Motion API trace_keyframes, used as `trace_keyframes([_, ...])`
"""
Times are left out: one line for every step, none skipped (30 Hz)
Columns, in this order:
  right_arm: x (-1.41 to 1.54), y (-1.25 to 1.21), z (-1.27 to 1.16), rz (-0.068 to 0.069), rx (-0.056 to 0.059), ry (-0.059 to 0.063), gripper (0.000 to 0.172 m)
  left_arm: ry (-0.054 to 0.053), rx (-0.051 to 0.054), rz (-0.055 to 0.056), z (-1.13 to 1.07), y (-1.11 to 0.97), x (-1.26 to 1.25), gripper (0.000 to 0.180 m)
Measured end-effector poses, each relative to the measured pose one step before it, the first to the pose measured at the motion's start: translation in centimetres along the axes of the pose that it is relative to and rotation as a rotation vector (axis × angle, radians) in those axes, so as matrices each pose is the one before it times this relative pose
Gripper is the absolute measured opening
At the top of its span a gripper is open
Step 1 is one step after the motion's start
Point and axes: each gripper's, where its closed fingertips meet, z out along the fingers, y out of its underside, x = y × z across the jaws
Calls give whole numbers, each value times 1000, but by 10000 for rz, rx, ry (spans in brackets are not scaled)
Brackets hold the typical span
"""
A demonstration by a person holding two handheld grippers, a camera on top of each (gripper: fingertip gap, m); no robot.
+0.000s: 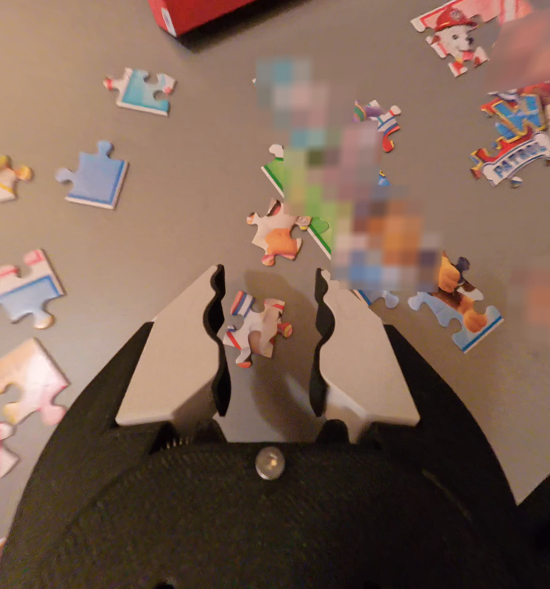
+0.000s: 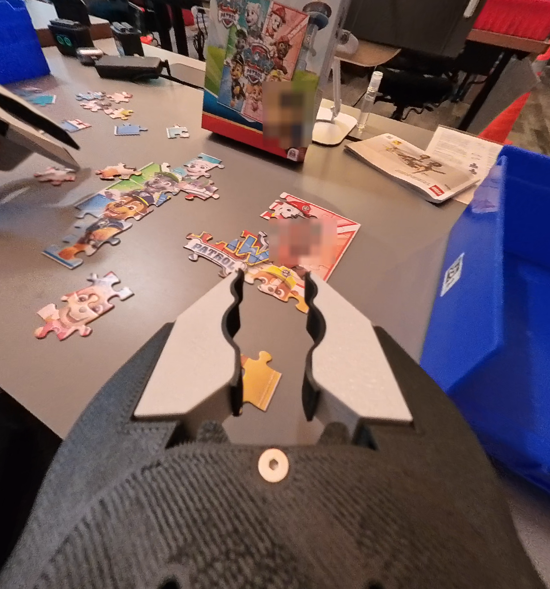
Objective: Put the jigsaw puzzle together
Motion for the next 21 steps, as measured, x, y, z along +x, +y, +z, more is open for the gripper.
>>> trace_keyframes([-99, 42, 195, -2, -1, -58, 37, 520, 140, -219, 187, 268, 225, 55])
trace_keyframes([-79, 2, 149, -50, -21, -28, 37, 404, 131, -129, 204, 37, 190, 55])
trace_keyframes([-77, -58, 86, -73, -16, -21, 37, 231, 69, -10, 240, -99, 80, 58])
trace_keyframes([-59, -139, 1, -80, 7, -2, 37, 188, 13, 162, 306, -185, 146, 59])
trace_keyframes([-23, -183, -74, -70, 34, 19, 37, 37, -84, 193, 393, -155, -30, 59])
trace_keyframes([10, -209, -122, -42, 50, 20, 37, -34, -167, 225, 472, -115, -100, 59])
trace_keyframes([48, -199, -149, -16, 56, 15, 37, -25, -211, 266, 537, -26, -62, 59])
trace_keyframes([109, -175, -143, 1, 58, 25, 37, -119, -223, 230, 510, 32, -212, 59])
trace_keyframes([137, -141, -131, 13, 47, 28, 37, -112, 40, 205, 284, -334, -164, 57])
trace_keyframes([139, -105, -111, 21, 37, 26, 37, -19, -63, 37, 184, -180, -64, 57])
trace_keyframes([123, -71, -88, 26, 37, 19, 37, -29, -61, -71, 82, -120, -134, 54])
trace_keyframes([85, -44, -52, 33, 36, 8, 37, -30, -37, -72, 41, -63, -155, 51])
trace_keyframes([28, -12, -10, 40, 30, -11, 37, -86, -42, -31, -13, 7, -208, 46])
trace_keyframes([6, 12, 34, 40, 14, -27, 36, -57, -23, 20, -25, 39, -114, 38])
trace_keyframes([-20, 46, 76, 29, -3, -29, 37, 19, -11, 48, -25, 59, 58, 32])
trace_keyframes([-32, 69, 83, 13, -19, -25, 37, 29, 18, 39, -17, 38, 111, 31])
trace_keyframes([-27, 80, 80, -4, -30, -17, 37, -20, 13, 37, -5, 27, 48, 31])
trace_keyframes([-35, 64, 60, -16, -31, -6, 37, -5, 6, 59, -18, 33, 77, 31])
trace_keyframes([-8, 48, 36, -24, -28, 4, 37, -2, -8, 60, -23, 27, 48, 31])
trace_keyframes([10, 14, -3, -28, -15, 21, 37, -11, -5, 31, -22, 7, 40, 31])
trace_keyframes([53, -7, -43, -21, 0, 33, 37, 5, 9, 25, -29, -11, 48, 31])
